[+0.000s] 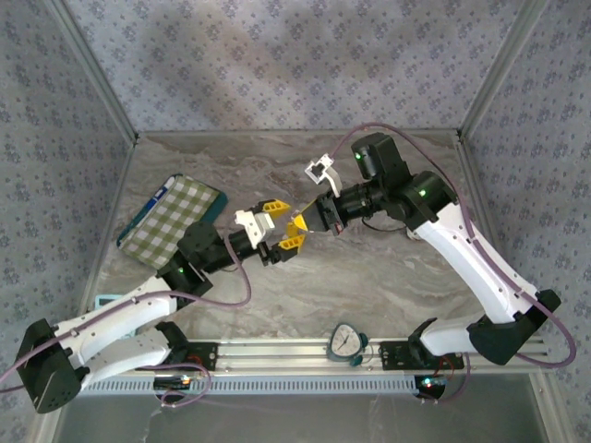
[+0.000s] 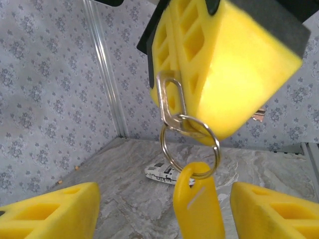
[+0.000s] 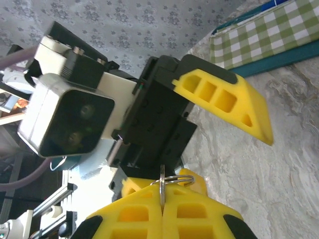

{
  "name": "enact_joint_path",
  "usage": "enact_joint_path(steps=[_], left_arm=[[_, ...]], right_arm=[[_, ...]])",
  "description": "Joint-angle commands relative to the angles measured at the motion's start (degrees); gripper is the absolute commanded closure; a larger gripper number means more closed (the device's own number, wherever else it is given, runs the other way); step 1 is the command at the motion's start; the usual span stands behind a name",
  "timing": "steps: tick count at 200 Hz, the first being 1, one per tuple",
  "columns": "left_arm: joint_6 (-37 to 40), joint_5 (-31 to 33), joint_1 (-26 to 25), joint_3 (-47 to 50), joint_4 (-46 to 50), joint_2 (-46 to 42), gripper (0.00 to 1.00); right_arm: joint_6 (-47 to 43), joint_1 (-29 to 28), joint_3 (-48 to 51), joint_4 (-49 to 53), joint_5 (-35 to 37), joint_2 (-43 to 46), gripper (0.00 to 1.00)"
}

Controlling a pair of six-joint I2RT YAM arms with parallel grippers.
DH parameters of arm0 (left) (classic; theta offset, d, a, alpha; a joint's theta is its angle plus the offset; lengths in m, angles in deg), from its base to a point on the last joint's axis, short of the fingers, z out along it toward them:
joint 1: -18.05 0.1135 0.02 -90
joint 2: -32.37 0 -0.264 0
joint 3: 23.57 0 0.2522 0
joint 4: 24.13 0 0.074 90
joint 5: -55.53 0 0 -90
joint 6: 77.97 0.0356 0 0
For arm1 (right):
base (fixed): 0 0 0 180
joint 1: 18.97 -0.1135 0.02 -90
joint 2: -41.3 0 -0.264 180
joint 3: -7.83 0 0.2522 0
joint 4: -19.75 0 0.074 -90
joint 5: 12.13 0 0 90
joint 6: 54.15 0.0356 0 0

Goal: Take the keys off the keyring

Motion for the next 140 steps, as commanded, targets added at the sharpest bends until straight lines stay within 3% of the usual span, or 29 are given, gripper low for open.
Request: enact_joint_path(steps=[1, 57, 102, 140], left_arm=[[2.49, -0.68, -0.52, -2.99, -4.71, 0.41, 0.31], [3.30, -1.97, -0.74, -4.79, -5.86, 0.81, 0.35], [3.57, -2.78, -0.80, -5.18, -6.13, 1.22, 0.50], [3.48, -2.96, -0.85, -5.54, -6.09, 1.55, 0.48]], right_arm=[[1.73, -0.40, 0.16, -1.79, -2.74, 0.96, 1.00], [2.87, -0.30, 1.16, -3.21, -3.59, 2.04, 1.00], [4.69, -0.12, 1.70, -5.58, -4.88, 2.80, 1.00], [6.41, 0.57, 2.40, -7.66, -5.98, 3.34, 1.00]])
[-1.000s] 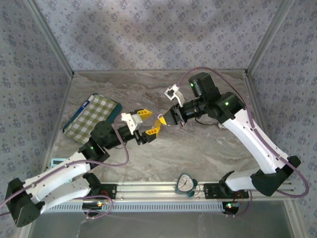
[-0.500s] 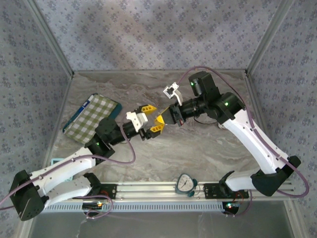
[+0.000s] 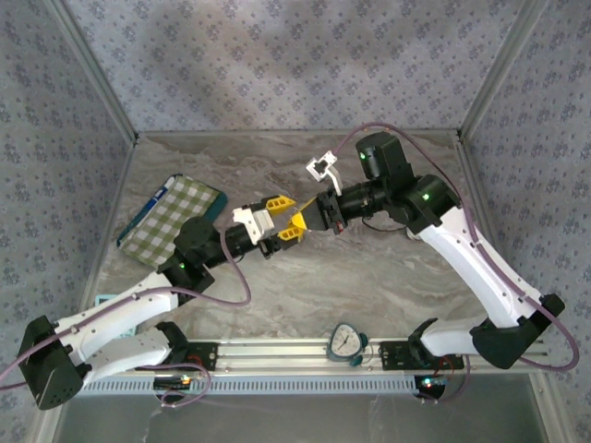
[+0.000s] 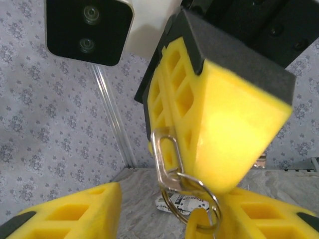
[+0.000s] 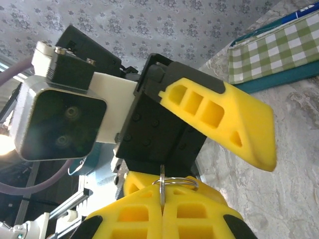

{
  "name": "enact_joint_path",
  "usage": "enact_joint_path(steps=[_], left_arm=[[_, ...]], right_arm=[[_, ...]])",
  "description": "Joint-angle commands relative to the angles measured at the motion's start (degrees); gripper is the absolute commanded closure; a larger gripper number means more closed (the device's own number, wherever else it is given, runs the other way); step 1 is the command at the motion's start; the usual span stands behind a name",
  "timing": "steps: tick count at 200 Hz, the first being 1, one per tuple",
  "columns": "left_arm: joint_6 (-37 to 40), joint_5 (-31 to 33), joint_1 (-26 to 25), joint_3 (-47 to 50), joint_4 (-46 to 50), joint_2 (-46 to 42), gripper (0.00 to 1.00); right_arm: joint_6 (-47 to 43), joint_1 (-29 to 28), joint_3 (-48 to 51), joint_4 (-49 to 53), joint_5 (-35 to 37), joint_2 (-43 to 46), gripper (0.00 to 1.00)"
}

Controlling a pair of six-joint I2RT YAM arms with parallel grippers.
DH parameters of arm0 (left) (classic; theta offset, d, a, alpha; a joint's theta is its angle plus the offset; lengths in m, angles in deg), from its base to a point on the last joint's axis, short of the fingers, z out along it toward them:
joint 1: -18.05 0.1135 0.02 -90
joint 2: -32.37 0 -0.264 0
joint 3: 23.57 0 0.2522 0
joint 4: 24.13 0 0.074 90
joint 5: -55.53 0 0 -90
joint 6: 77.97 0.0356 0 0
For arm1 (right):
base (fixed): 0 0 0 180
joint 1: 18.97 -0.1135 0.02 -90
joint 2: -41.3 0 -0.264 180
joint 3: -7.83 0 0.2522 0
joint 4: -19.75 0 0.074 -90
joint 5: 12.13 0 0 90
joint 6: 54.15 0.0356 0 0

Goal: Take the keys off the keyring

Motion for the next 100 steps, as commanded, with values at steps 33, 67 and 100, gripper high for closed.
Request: enact_joint_path(steps=[33, 67, 100], left_arm=[[0.84, -1.14, -0.66, -1.91, -3.28, 0.02, 0.55], [1.45, -2.06, -0.82, -2.06, -4.35, -0.35, 0.61], [1.94, -2.07, -0.99, -2.41, -3.85, -0.79, 0.72]], right_arm=[[2.60, 0.76, 1.17, -2.86, -2.74, 1.76, 1.00], [3.11, 1.18, 2.18, -3.89, -3.25, 2.03, 1.00], [4.47, 1.93, 3.53, -5.87, -4.21, 2.78, 1.00]])
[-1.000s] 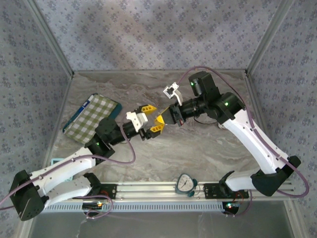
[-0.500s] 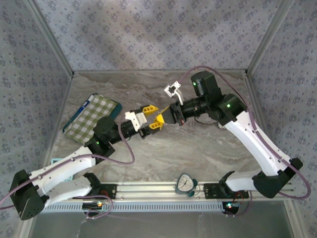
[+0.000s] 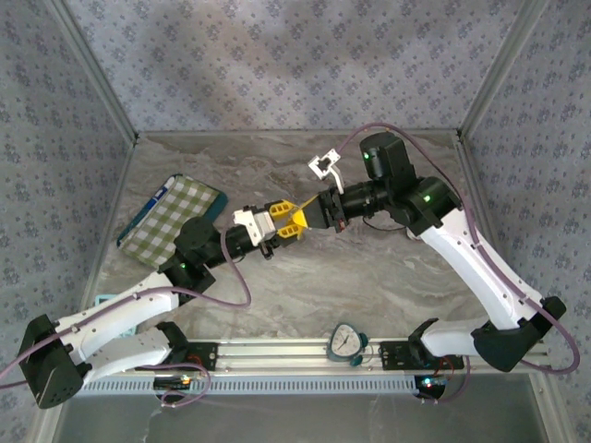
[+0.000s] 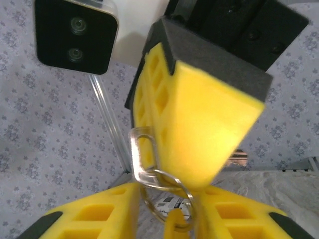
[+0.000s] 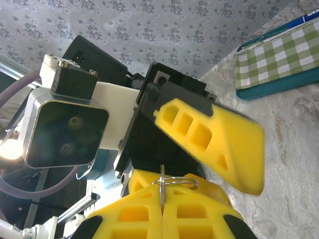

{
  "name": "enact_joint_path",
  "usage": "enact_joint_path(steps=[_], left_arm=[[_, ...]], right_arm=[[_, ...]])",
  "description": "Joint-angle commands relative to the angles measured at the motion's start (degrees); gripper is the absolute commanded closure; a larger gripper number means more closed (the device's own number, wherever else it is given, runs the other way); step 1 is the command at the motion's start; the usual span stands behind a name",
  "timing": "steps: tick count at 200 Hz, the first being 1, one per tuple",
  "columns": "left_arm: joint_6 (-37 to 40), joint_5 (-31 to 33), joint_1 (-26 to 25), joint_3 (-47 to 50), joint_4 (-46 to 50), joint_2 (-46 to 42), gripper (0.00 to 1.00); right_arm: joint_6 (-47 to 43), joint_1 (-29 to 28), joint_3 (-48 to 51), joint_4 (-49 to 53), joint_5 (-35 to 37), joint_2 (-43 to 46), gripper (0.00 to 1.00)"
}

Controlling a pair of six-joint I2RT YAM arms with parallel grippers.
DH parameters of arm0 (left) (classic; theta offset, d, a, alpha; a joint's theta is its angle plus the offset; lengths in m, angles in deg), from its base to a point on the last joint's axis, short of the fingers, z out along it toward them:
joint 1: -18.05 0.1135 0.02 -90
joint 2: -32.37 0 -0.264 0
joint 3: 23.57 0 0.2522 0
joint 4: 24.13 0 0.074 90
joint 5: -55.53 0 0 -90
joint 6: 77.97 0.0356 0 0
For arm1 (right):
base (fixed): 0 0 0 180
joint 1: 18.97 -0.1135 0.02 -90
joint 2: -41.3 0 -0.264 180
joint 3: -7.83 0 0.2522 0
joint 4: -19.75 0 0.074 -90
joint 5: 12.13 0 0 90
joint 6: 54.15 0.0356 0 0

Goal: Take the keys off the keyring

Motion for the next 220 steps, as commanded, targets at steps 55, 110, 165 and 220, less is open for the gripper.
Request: enact_joint_path(steps=[55, 110, 165, 220], left_arm=[[0.29, -0.71, -0.40, -2.18, -3.49, -1.45, 0.78], [-0.10, -0.02, -0.48, -3.38, -3.12, -0.80, 0.65], [0.13, 0.60, -0.56, -3.69, -4.95, 0.48, 0.75], [-0.31, 1.86, -0.59, -2.99, -6.92, -0.55, 0.81]], right_arm=[[3.14, 1.79, 2.53, -3.82, -3.23, 2.56, 1.00], [3.98, 1.97, 3.94, -4.86, -3.46, 3.26, 1.00], [5.26, 2.06, 4.31, -7.12, -4.10, 4.12, 1.00], [5.70, 2.50, 5.52, -7.98, -4.47, 4.46, 1.00]])
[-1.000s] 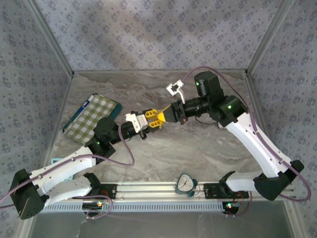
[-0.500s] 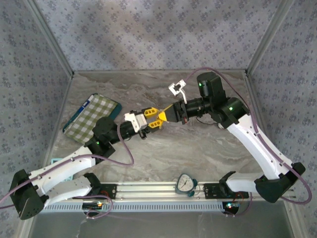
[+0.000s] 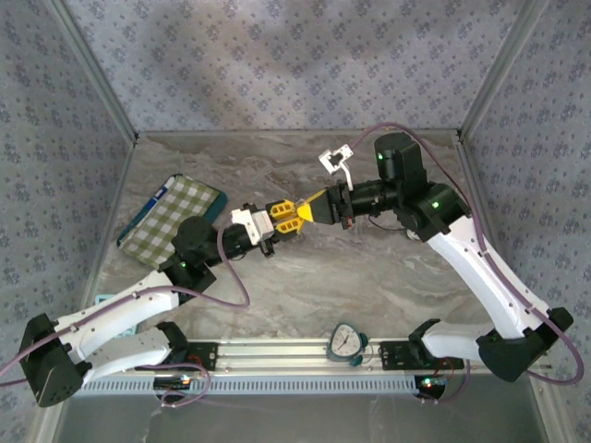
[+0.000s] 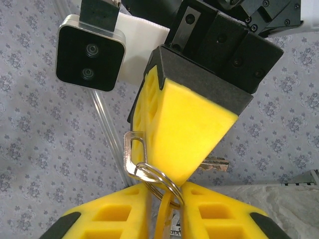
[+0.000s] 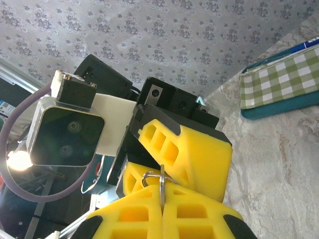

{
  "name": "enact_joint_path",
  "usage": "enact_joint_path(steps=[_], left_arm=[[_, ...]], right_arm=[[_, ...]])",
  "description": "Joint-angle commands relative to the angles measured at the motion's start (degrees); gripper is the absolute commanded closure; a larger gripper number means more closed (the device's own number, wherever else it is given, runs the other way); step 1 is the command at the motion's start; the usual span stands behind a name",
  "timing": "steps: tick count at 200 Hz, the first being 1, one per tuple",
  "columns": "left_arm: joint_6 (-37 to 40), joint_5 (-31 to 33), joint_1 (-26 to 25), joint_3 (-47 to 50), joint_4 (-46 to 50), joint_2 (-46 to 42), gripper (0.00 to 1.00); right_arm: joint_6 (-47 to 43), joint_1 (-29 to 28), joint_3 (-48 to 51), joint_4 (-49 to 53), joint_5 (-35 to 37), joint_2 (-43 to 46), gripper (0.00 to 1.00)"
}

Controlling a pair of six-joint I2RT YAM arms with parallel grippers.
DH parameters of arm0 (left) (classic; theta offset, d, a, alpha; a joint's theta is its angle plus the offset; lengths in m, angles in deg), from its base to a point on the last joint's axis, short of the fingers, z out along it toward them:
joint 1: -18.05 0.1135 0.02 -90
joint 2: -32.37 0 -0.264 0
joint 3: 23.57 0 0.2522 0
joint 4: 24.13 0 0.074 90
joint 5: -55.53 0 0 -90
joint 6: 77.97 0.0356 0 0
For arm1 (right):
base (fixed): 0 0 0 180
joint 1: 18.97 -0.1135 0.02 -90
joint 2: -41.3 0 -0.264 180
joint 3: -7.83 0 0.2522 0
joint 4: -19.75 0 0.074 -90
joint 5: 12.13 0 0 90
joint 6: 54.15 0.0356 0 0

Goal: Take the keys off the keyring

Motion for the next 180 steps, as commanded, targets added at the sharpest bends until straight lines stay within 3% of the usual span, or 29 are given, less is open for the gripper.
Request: enact_joint_path(steps=[1, 101, 142, 180], left_arm=[[-0.34, 1.99, -0.14, -1.37, -4.84, -0.95, 0.81], [-1.18, 3.55, -0.17, -0.91, -3.15, -2.50, 0.73], [-1.68, 3.02, -0.18, -1.03, -3.92, -2.19, 0.85], [-2.20, 5.19, -0.18, -0.67, -4.74, -3.02, 0.90]], right_arm=[[1.17, 0.18, 1.25, 0.27, -1.71, 0.97, 1.00], [1.57, 0.99, 3.55, -0.92, -2.09, 2.54, 1.00], [1.66, 1.01, 4.30, -1.77, -2.10, 2.90, 1.00], [1.82, 1.02, 5.84, -2.43, -2.40, 3.41, 1.00]])
